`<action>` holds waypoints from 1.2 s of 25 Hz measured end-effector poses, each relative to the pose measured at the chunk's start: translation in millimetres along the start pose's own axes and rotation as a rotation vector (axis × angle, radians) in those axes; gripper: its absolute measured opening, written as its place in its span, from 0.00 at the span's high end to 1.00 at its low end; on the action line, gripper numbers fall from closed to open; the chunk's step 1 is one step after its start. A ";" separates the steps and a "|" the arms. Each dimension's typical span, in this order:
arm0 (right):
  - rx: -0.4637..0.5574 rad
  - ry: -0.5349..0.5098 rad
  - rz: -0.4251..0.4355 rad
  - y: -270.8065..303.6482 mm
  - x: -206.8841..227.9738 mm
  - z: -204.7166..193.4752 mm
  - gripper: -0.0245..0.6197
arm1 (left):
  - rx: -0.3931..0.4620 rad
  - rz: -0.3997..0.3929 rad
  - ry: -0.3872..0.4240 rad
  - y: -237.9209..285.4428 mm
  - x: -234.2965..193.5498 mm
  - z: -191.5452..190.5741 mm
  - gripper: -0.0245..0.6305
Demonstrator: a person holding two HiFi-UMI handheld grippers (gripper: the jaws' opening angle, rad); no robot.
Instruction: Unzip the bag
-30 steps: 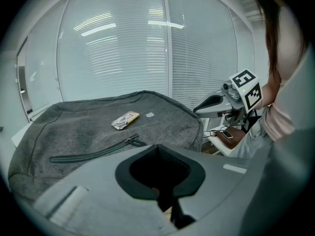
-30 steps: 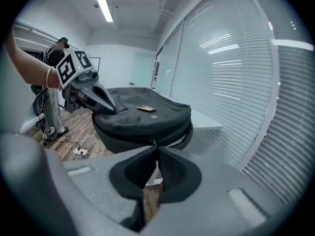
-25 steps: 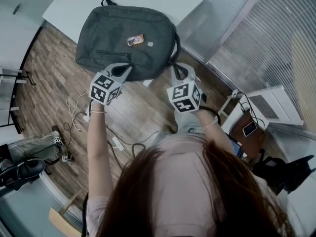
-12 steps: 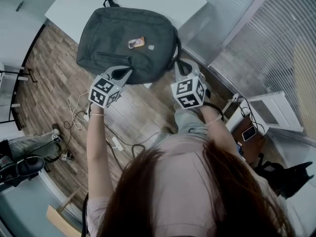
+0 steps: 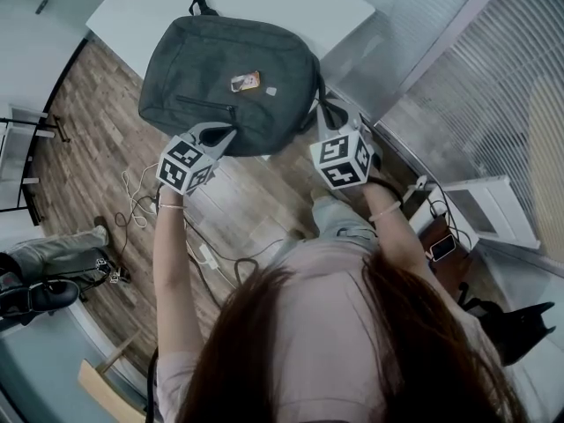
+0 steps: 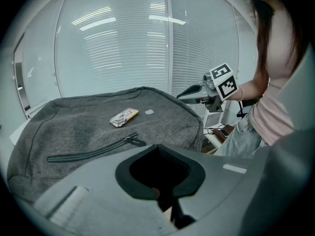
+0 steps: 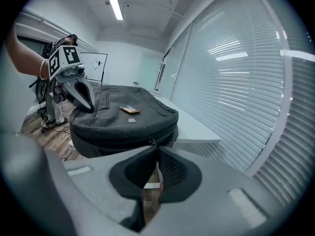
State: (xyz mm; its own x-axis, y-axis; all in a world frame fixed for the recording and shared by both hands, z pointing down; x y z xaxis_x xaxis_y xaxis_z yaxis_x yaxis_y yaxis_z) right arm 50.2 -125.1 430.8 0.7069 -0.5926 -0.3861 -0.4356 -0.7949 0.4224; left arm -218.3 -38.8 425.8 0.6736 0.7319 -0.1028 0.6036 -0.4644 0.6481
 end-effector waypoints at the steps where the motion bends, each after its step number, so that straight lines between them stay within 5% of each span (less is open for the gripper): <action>1: 0.002 -0.002 0.001 2.3 2.2 0.6 0.93 | -0.008 -0.009 -0.008 0.2 -1.0 0.9 0.95; 30: 0.073 -0.037 0.088 56.6 53.5 19.2 0.93 | -0.005 -0.023 -0.015 0.1 -2.7 1.9 0.95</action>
State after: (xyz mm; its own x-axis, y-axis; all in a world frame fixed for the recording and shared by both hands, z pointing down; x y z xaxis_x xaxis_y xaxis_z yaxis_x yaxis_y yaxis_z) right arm 52.7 -204.2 418.3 0.6434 -0.6639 -0.3810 -0.5354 -0.7461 0.3959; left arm -219.2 -41.7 424.7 0.6661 0.7347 -0.1289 0.6166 -0.4450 0.6495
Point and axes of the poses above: the fingertips, and each gripper's own axes: y forward along the fingers, x to its right, z out of its top, the point moved 10 cm from there along -y, backward along the fingers, and after that the axes turned 12 degrees about -z, right-handed, at the moved point
